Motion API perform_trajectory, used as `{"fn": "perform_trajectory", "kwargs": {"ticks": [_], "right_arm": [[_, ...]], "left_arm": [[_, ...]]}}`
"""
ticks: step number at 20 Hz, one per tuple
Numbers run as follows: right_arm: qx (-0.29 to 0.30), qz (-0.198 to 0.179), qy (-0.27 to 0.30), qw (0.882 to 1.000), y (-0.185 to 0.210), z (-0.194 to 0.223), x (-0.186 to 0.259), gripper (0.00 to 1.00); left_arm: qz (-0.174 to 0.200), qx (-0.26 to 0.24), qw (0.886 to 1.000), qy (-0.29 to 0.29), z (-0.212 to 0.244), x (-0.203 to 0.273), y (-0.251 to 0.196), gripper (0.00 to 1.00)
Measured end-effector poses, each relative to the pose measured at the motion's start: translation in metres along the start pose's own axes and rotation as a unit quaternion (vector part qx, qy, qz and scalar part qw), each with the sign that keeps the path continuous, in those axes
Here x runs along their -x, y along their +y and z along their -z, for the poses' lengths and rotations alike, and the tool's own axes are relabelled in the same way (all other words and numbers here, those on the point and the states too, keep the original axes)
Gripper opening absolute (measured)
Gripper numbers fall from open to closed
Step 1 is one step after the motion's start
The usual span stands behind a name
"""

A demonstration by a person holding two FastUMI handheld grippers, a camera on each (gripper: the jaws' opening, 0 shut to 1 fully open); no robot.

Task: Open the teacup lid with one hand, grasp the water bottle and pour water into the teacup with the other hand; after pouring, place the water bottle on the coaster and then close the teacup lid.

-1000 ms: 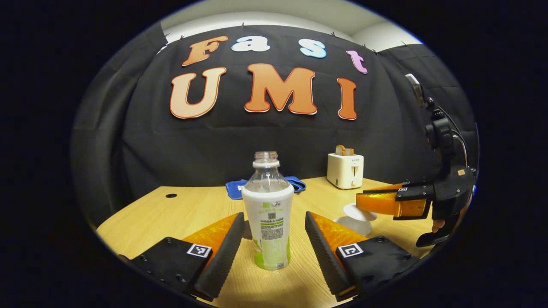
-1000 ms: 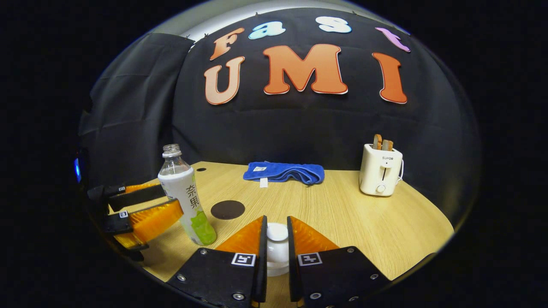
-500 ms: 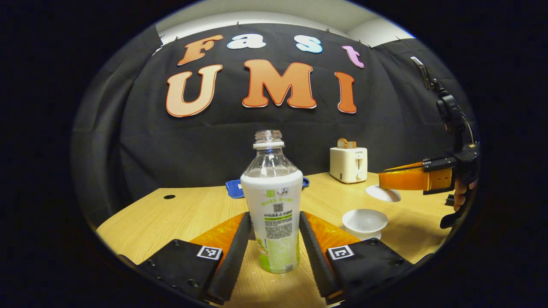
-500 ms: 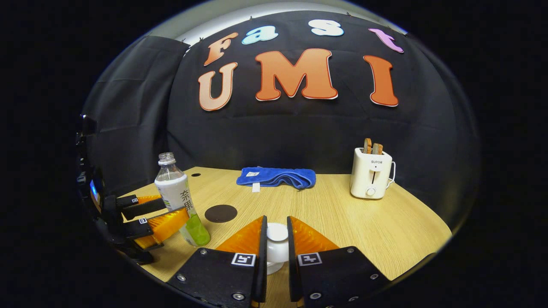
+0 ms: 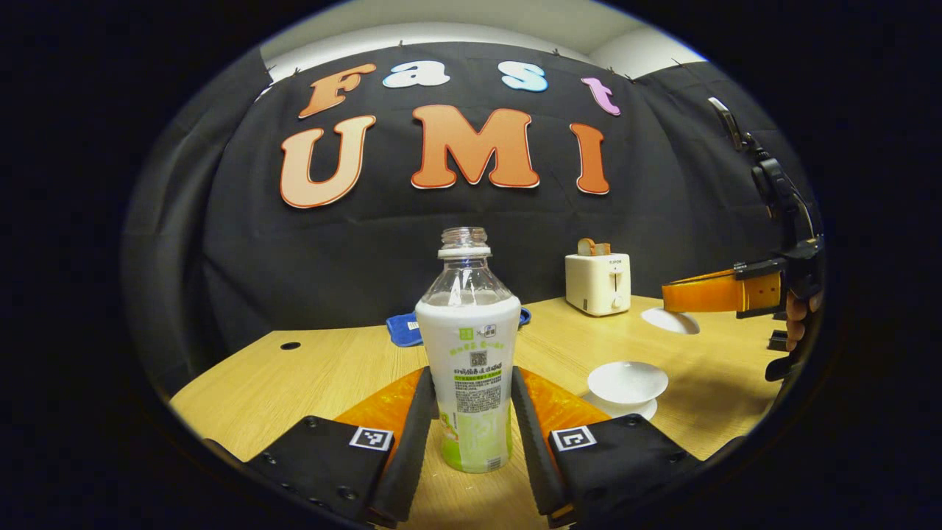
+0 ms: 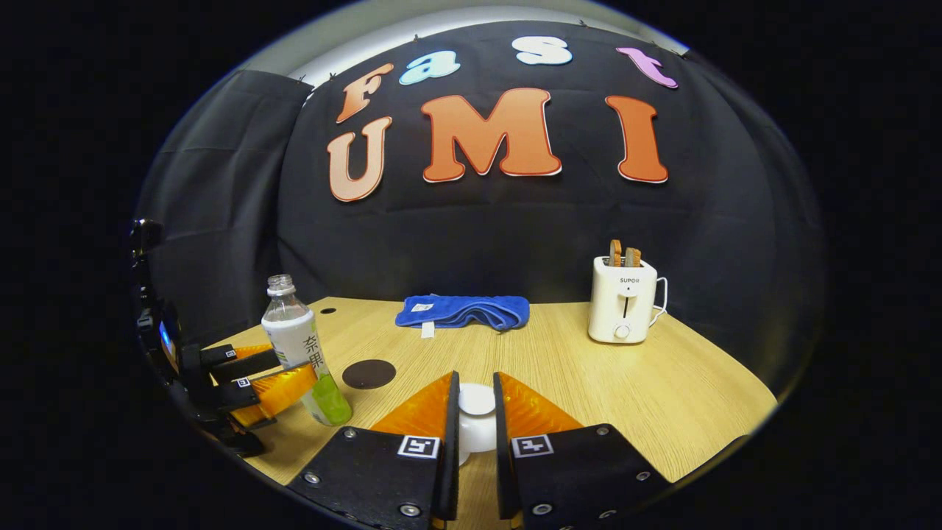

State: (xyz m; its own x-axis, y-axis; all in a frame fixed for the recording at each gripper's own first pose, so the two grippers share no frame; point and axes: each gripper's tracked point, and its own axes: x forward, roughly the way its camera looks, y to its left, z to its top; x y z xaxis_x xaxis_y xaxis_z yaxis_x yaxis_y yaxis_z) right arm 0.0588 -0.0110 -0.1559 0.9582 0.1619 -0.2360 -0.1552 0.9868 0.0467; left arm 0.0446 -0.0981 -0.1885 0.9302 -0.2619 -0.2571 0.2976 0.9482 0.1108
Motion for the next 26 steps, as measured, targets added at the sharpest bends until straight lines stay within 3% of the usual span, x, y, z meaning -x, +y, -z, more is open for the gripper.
{"fn": "perform_trajectory", "kwargs": {"ticks": [6, 13, 19, 26], "right_arm": [[-0.003, 0.014, -0.011, 1.000, -0.017, -0.011, 0.008, 0.22], [-0.008, 0.031, -0.021, 0.999, -0.036, -0.019, 0.015, 0.22], [-0.012, 0.039, -0.026, 0.999, -0.049, -0.021, 0.021, 0.21], [-0.006, 0.051, -0.030, 0.998, -0.061, -0.023, 0.029, 0.21]], "left_arm": [[-0.019, -0.091, 0.996, 0.016, -0.007, -0.006, 0.004, 0.64], [-0.035, -0.227, 0.972, 0.047, -0.007, -0.010, 0.009, 0.63], [-0.034, -0.357, 0.932, 0.055, -0.003, -0.021, 0.003, 0.64], [-0.017, -0.488, 0.871, 0.055, 0.005, -0.028, -0.016, 0.63]]}}
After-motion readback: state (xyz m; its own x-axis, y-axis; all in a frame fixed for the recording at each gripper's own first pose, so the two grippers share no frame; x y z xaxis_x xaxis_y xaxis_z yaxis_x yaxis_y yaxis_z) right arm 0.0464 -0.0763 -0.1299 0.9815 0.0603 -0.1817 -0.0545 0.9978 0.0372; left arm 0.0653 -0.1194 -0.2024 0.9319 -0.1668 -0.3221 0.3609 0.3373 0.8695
